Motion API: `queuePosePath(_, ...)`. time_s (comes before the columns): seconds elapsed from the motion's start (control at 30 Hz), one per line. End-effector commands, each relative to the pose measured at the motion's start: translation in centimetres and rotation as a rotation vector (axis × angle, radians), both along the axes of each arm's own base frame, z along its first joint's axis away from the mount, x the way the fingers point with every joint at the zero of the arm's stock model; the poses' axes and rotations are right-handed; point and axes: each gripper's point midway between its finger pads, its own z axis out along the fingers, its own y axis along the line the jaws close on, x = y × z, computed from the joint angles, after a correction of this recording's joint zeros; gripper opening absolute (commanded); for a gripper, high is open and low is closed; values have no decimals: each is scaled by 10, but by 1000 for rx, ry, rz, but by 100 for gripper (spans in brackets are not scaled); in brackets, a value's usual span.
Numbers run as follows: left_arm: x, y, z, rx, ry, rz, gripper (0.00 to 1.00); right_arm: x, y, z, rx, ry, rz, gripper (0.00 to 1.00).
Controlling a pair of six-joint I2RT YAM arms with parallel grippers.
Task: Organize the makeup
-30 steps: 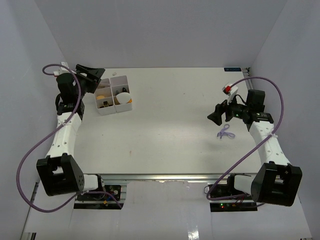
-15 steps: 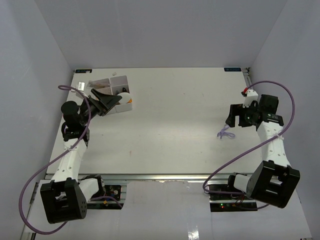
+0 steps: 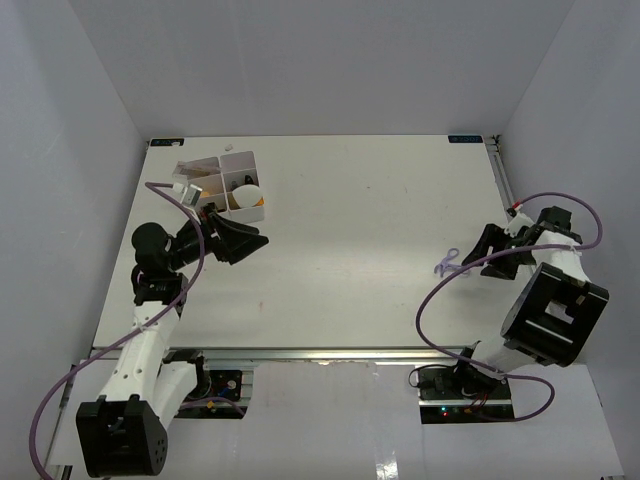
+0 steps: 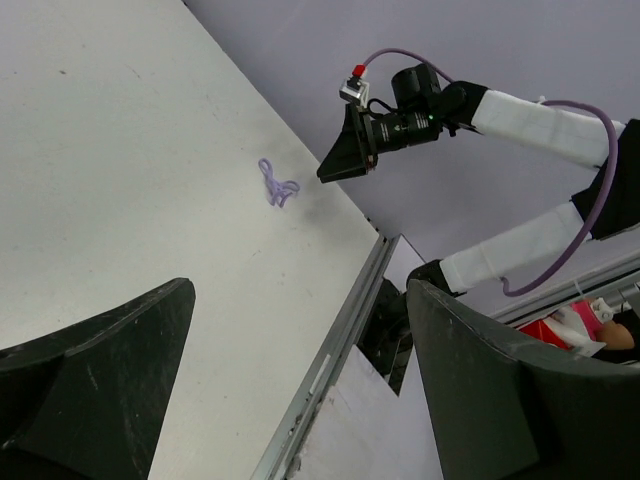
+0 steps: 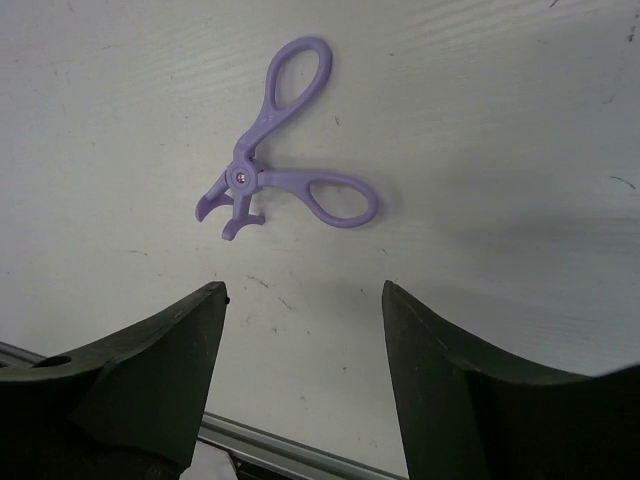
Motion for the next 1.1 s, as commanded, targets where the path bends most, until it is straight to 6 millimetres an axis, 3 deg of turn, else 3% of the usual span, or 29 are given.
queuePosePath(0.0,-17,-9,-3,48,-87,-64,98,4,10,-6,102,40,-41,64)
queuePosePath(0.3,-21,-12,-12,54,-87,-78,98,15,-3,-31,97,110,-92,50)
queuePosePath(0.7,-18,-12,-16,54,-70,-81,98,25,-18,-49,48,131,-137,44)
queuePosePath(1.07,-18,-12,-18,57,-65,-81,98,31,-17,-59,81,152,-147,40)
